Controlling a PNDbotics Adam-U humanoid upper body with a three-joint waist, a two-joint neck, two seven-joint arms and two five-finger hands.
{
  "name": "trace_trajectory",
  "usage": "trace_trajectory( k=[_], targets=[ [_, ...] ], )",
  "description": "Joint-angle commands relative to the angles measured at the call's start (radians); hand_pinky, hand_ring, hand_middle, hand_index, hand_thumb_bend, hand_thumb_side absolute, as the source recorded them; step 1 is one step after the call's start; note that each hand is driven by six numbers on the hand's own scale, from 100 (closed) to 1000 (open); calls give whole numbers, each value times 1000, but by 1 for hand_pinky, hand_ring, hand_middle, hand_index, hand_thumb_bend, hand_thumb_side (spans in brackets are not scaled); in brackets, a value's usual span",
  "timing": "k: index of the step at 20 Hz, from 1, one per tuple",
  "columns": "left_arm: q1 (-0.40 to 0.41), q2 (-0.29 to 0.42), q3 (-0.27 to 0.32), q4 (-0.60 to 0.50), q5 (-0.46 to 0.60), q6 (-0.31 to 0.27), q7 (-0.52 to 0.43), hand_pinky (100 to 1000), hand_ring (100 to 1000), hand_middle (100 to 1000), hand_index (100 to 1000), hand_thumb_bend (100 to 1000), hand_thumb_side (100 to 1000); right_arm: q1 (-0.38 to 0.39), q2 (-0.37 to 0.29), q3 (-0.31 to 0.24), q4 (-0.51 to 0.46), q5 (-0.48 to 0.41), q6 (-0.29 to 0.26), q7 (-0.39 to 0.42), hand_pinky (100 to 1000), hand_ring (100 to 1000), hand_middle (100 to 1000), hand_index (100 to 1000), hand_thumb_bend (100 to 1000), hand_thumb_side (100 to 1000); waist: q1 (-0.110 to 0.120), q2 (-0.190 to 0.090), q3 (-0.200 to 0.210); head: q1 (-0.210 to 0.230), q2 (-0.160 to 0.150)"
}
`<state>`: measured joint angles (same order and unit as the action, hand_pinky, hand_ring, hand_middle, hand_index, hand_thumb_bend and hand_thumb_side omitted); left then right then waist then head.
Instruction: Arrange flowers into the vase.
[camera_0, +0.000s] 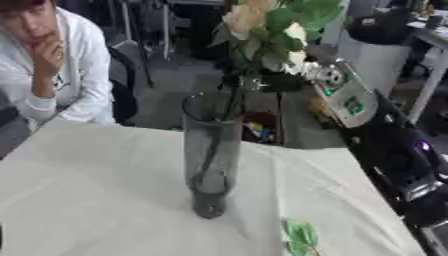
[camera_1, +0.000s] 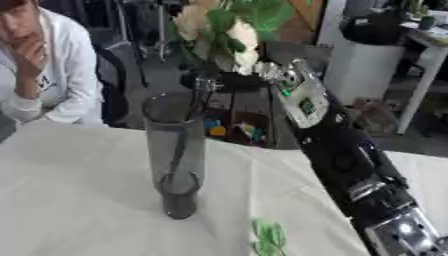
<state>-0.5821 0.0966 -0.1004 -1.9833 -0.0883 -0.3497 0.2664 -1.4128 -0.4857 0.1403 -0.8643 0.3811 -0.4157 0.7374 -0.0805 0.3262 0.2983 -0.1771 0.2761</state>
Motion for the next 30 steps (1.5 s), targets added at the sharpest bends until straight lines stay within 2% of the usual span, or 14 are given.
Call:
trace_trajectory(
  k=[1,18,20,21,22,23,24,26,30],
  targets=[
    [-13,7,0,-17,-1,1,-2,785,869,846,956,100,1000,-16,-37,0,-29,-19,-173,170,944,1000,1000,1000,337,1000,7,-19,-3,2,0],
    [-14,3,-2,-17,-4,2,-1,785,870,846,956,100,1000,3,-37,15,-36,-38,-171,170,935,1000,1000,1000,343,990,11,-9,-2,-1,1],
    [-14,3,-2,-17,-4,1,-1,784,871,846,956,100,1000,5,-37,18,-37,-43,-171,170,934,1000,1000,1000,341,965,11,-8,-1,0,0],
    [-14,3,-1,-17,-4,1,-1,785,871,846,956,100,1000,5,-37,20,-37,-45,-172,170,935,1000,1000,1000,316,873,11,-9,-1,-1,1],
    [-14,3,-1,-17,-5,1,-1,784,871,846,957,100,1000,6,-38,24,-36,-45,-175,170,935,1000,1000,1000,309,857,11,-9,-1,-1,1],
    [-15,4,-1,-17,-5,1,-1,784,871,847,957,100,1000,7,-37,29,-34,-45,-180,170,936,1000,1000,1000,278,760,11,-9,-1,-1,1],
    [-15,4,-1,-17,-4,1,-1,784,871,847,957,100,1000,7,-37,34,-31,-45,-187,170,936,1000,1000,1000,275,729,10,-9,0,-1,1],
    [-16,3,-2,-17,-4,1,-2,784,871,847,957,100,1000,8,-36,39,-25,-45,-200,170,935,1000,1000,1000,263,713,10,-9,0,-1,0],
    [-16,3,-3,-17,-4,1,-3,784,872,847,957,100,1000,2,-30,38,-38,-80,-211,170,930,1000,1000,1000,264,768,11,-8,-1,-2,1]
  ],
)
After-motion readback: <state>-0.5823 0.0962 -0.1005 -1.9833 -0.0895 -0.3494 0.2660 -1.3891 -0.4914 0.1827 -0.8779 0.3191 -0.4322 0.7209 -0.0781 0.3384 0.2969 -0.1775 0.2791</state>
